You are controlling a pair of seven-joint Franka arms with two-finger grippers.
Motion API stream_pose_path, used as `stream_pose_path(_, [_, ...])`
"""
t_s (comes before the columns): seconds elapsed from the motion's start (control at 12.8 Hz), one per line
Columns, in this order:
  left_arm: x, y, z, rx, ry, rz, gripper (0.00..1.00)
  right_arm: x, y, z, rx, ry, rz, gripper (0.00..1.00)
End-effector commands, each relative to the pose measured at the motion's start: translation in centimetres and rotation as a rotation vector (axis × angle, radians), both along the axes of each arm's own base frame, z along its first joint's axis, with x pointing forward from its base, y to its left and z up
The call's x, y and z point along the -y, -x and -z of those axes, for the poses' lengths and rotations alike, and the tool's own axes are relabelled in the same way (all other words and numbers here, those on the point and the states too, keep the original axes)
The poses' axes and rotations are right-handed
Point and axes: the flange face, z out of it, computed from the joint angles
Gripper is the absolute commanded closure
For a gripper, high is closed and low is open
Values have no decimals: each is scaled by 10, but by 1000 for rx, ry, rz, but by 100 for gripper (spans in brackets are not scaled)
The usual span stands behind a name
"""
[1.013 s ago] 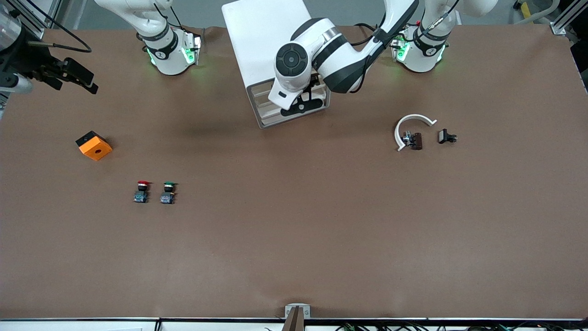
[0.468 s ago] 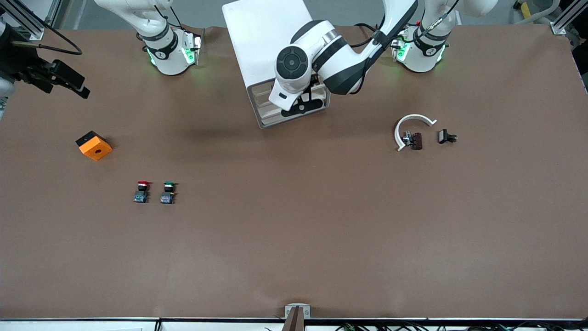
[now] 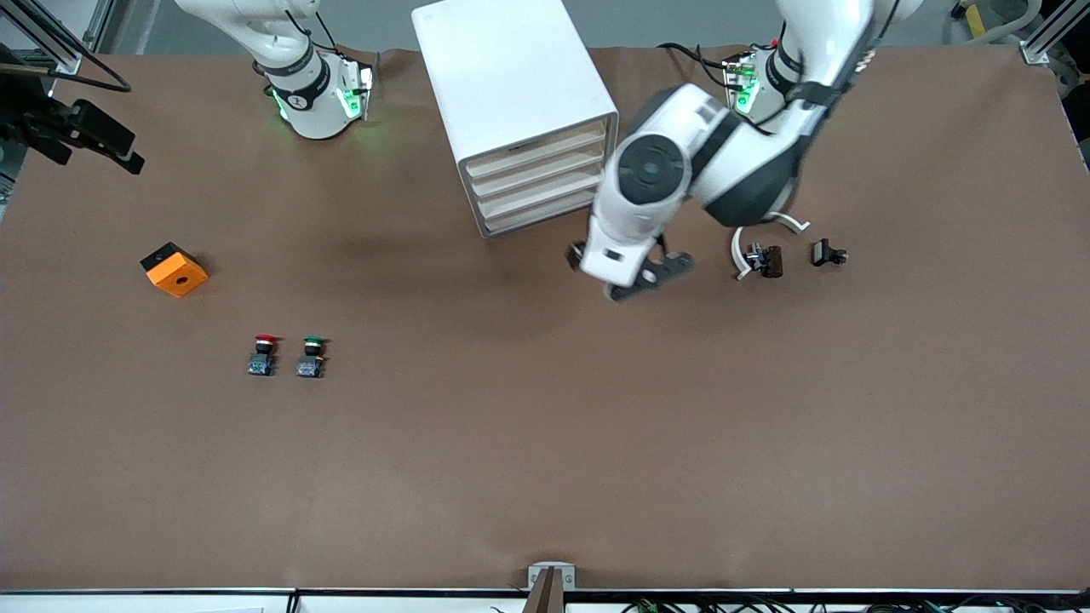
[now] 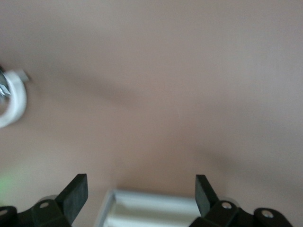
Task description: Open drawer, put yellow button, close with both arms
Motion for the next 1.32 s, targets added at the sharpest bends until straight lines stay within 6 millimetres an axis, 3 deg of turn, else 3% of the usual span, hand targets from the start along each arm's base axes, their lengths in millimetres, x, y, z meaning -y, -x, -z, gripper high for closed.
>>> stream_pose_path(0.0, [-50,-39,-29,79,-27,-36,0,2,-2,-6,5,5,-8,0])
stream_pose_path(0.23, [-117,-71,-59,135,-18,-18,0,0,-7,0,-5,7,-22,0])
stream_pose_path(0.47, [-174,-80,-98,170,-20,3,0,-4,-10,3,-7,10,-22,0])
stream_pose_path(0.78, [-236,-66,-150,169,-48,66,0,-15,-11,3,-7,11,-40,0])
stream_pose_path(0.94, [-258,-51,-174,145,-53,108,0,-8,-12,4,-9,4,-29,0])
stream_pose_path(1.25, [-277,-23,-197,109,-45,205,0,1,-12,-1,1,-7,-10,0])
